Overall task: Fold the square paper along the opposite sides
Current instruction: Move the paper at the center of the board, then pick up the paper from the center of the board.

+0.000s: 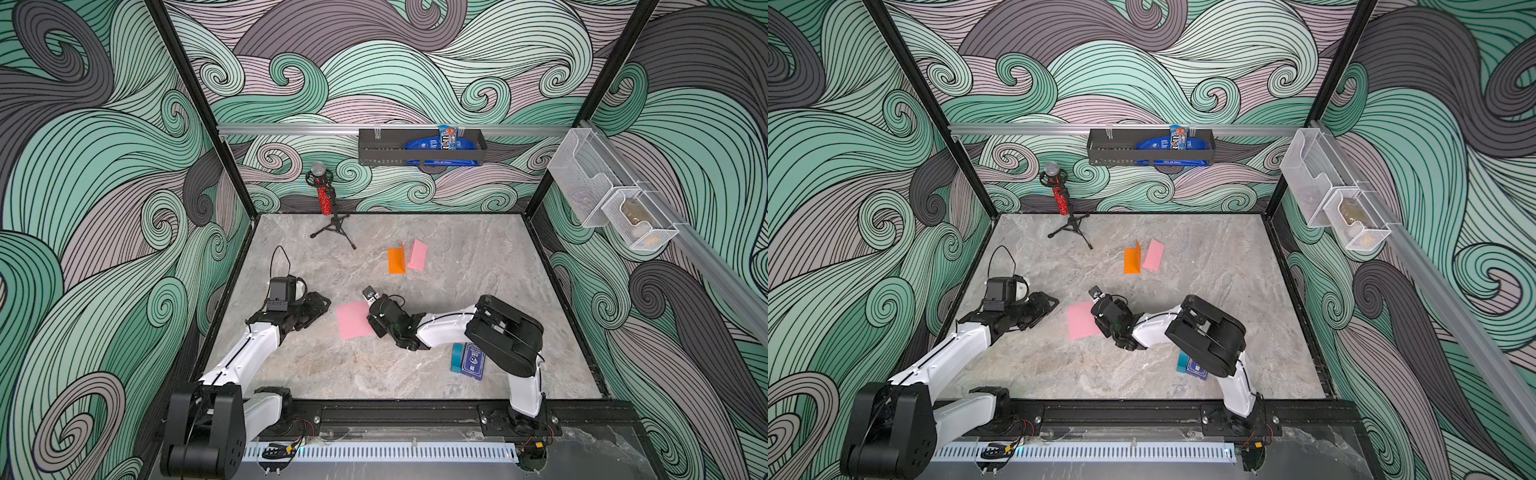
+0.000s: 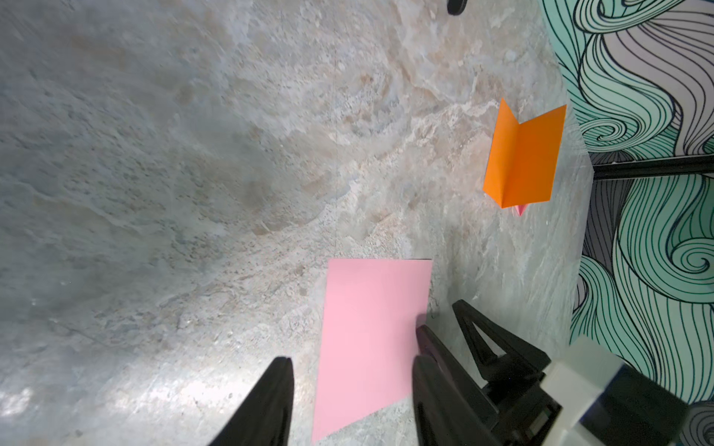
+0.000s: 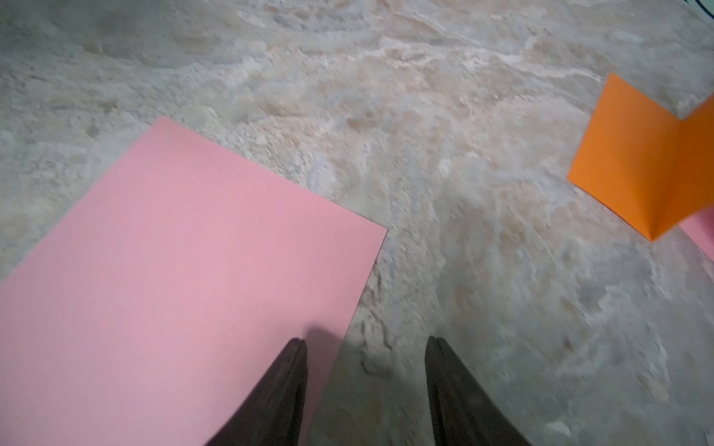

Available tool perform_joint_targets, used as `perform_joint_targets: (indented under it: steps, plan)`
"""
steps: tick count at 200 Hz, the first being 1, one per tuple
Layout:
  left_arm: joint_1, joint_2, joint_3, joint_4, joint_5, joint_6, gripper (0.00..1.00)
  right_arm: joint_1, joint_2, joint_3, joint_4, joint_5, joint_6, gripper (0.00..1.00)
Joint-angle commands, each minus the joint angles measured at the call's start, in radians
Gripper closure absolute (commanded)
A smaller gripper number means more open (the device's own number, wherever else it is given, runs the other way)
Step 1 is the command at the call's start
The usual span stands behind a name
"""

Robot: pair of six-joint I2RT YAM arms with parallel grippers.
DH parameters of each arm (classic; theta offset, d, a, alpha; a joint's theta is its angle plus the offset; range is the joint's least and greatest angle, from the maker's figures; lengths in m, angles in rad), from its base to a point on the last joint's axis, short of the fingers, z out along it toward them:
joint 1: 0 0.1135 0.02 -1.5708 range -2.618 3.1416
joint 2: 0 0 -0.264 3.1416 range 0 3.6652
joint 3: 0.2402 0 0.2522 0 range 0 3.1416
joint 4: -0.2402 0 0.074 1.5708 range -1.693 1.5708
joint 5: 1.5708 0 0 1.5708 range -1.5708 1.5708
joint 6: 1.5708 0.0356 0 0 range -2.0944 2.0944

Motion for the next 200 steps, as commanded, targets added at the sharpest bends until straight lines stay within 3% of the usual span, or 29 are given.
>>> perform_joint_targets:
  steps: [1, 15, 30, 55, 85, 126, 200]
  plan:
    - [-0.024, 0.009, -0.002, 0.029, 0.031, 0.021, 0.48, -0.014, -0.033, -0.081, -0.128, 0.056, 0.068, 0.48]
    - [-0.065, 0.028, -0.003, 0.034, 0.025, 0.023, 0.48, -0.021, -0.093, -0.096, -0.134, 0.04, 0.091, 0.49]
    - [-0.124, 0.061, 0.008, 0.019, 0.001, 0.026, 0.47, -0.045, -0.189, -0.101, -0.132, -0.057, 0.121, 0.49]
    - [-0.201, 0.107, 0.026, 0.012, -0.015, 0.04, 0.47, -0.13, -0.321, -0.11, -0.102, -0.403, 0.212, 0.5]
    - [-0.272, 0.209, 0.093, -0.009, -0.026, 0.063, 0.37, -0.237, -0.298, -0.118, -0.106, -0.735, 0.333, 0.5]
    - [-0.363, 0.363, 0.136, 0.014, -0.017, 0.057, 0.36, -0.281, -0.252, -0.162, -0.12, -0.848, 0.343, 0.53]
    - [-0.385, 0.455, 0.134, 0.04, -0.023, 0.061, 0.27, -0.238, -0.086, -0.105, -0.118, -0.879, 0.248, 0.56]
